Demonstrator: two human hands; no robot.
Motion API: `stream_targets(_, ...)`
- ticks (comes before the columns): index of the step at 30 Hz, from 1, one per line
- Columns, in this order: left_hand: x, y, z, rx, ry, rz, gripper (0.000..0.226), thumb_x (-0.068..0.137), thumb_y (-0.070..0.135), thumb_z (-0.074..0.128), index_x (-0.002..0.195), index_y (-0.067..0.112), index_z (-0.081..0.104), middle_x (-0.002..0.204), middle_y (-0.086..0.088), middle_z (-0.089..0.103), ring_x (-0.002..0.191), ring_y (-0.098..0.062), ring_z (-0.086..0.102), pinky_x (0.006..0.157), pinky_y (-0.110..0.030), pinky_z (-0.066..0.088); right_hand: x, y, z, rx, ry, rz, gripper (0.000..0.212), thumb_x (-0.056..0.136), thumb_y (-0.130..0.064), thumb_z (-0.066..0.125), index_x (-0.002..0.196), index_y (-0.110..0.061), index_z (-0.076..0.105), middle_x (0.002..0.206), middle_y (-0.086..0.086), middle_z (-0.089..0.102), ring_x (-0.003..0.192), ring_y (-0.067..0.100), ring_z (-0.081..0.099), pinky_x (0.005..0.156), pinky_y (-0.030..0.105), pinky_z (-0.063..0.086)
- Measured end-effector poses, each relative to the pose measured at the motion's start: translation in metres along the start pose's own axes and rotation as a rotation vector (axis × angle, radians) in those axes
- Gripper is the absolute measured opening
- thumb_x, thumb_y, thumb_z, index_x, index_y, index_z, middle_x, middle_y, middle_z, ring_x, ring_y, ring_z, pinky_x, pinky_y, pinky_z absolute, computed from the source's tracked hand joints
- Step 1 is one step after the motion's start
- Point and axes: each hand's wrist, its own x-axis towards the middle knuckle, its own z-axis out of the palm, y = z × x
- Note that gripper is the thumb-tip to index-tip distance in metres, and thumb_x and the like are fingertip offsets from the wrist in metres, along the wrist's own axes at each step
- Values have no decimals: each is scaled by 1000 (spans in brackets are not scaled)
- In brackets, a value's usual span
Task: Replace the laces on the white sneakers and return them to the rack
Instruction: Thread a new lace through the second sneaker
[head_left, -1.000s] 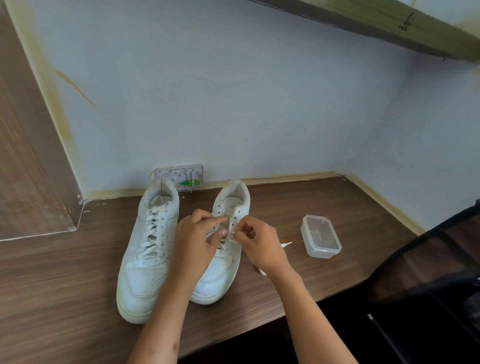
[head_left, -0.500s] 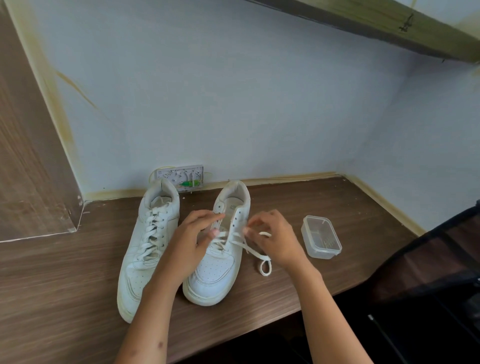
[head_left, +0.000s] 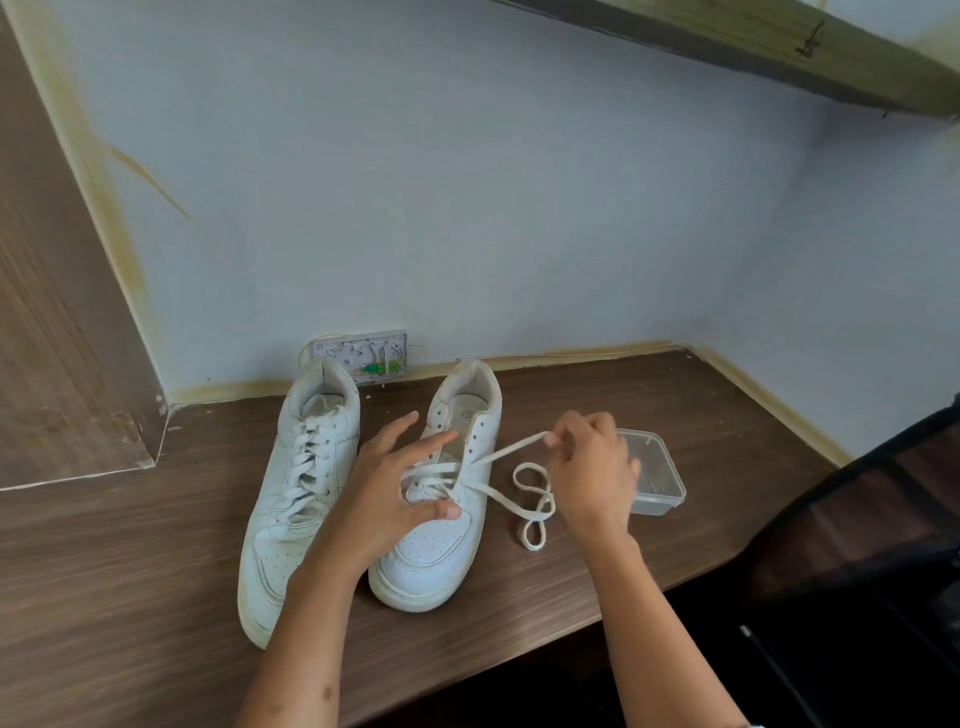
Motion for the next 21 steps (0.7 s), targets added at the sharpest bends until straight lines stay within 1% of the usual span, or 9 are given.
stream_targets(2, -1, 2, 0, 9, 7, -2, 84, 61, 45, 86, 129, 65, 41, 153, 24, 17, 144, -10, 18, 115, -49, 29, 2, 9, -1, -47, 50, 103, 15, 99, -34, 50, 94, -24, 59, 109, -2, 49, 100, 24, 52, 89, 41, 34)
stream_targets(4, -1, 3, -1, 18, 13, -4, 90, 63, 42, 87, 132, 65, 34, 154, 23, 14, 145, -9, 14, 116, -48, 26, 2, 11, 2, -27, 28, 103, 19, 99, -40, 49, 101, -25, 61, 116, 2, 48, 106, 27, 49, 93, 43, 35)
stream_targets(5, -1, 4, -2, 21, 14, -7, 92, 64, 41, 87, 134, 65, 32, 155, 23, 13, 145, -9, 12, 116, -47, 26, 2, 10, 2, 24, -5, 59, 21, 97, -43, 50, 104, -27, 62, 118, 1, 45, 108, 25, 46, 95, 42, 34)
stream_targets(7, -1, 3, -2, 26, 14, -7, 92, 64, 42, 86, 135, 64, 31, 153, 25, 12, 145, -9, 12, 116, -47, 26, 1, 3, 2, 132, -109, -118, 24, 91, -50, 57, 108, -35, 64, 120, -5, 40, 109, 16, 34, 97, 37, 31)
stream_targets(10, -1, 1, -2, 19, 11, 0, 90, 64, 44, 86, 133, 67, 32, 149, 29, 12, 145, -9, 13, 116, -47, 27, -5, -11, 3, 162, -289, -360, 26, 82, -57, 65, 101, -39, 68, 123, -13, 38, 112, 9, 23, 93, 29, 21)
stream_targets(12, 0, 0, -1, 24, 13, 2, 90, 63, 45, 86, 132, 68, 32, 149, 29, 11, 145, -9, 14, 115, -47, 28, -10, -17, 8, 134, -306, -414, 22, 84, -51, 67, 99, -36, 70, 125, -13, 41, 114, 12, 25, 89, 26, 17)
stream_targets(14, 0, 0, -1, 23, 10, 0, 90, 63, 44, 86, 132, 68, 32, 152, 26, 12, 144, -8, 13, 116, -47, 27, -12, -18, 12, 116, -257, -433, 17, 87, -45, 66, 99, -34, 72, 124, -12, 44, 115, 16, 30, 87, 27, 18)
stream_targets(17, 0, 2, -1, 15, 10, -4, 91, 63, 45, 86, 133, 66, 32, 154, 23, 12, 144, -8, 12, 116, -44, 24, -9, -15, 13, 54, -140, -394, 10, 89, -40, 66, 96, -35, 72, 120, -12, 49, 110, 16, 35, 87, 30, 23)
stream_targets(21, 0, 1, -2, 25, 5, -1, 91, 62, 46, 86, 131, 66, 31, 154, 22, 14, 144, -9, 12, 116, -42, 24, 3, -3, -2, 57, 31, -73, 4, 90, -30, 66, 90, -31, 69, 113, -8, 50, 108, 19, 42, 92, 34, 29)
